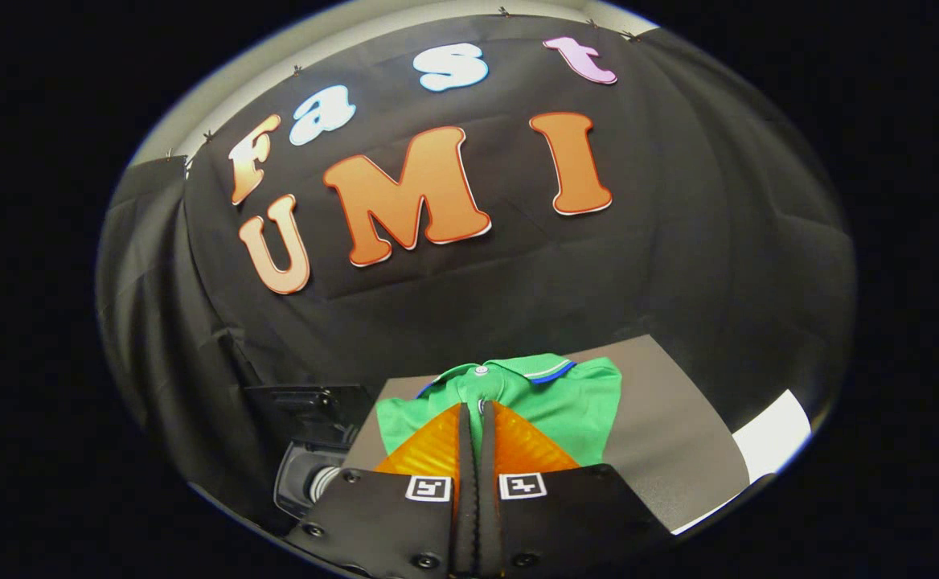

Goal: Put the clothes into the washing machine and then close the washing machine lid.

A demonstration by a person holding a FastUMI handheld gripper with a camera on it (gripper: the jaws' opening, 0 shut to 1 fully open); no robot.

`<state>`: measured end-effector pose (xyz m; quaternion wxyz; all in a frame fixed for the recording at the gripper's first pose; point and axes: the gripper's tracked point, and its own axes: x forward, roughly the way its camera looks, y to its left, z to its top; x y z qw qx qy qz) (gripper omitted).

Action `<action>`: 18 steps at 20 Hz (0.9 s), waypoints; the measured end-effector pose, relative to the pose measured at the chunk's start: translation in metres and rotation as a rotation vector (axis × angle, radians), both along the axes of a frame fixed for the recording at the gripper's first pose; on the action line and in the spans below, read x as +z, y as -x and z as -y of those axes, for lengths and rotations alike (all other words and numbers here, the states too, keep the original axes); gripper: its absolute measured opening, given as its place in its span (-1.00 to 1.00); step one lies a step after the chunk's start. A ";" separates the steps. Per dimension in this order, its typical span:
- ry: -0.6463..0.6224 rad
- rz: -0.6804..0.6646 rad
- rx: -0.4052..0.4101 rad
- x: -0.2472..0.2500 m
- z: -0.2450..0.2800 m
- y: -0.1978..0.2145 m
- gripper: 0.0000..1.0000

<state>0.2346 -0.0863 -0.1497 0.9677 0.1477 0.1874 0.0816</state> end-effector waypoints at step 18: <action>-0.038 0.148 0.070 0.107 -0.202 0.068 -0.84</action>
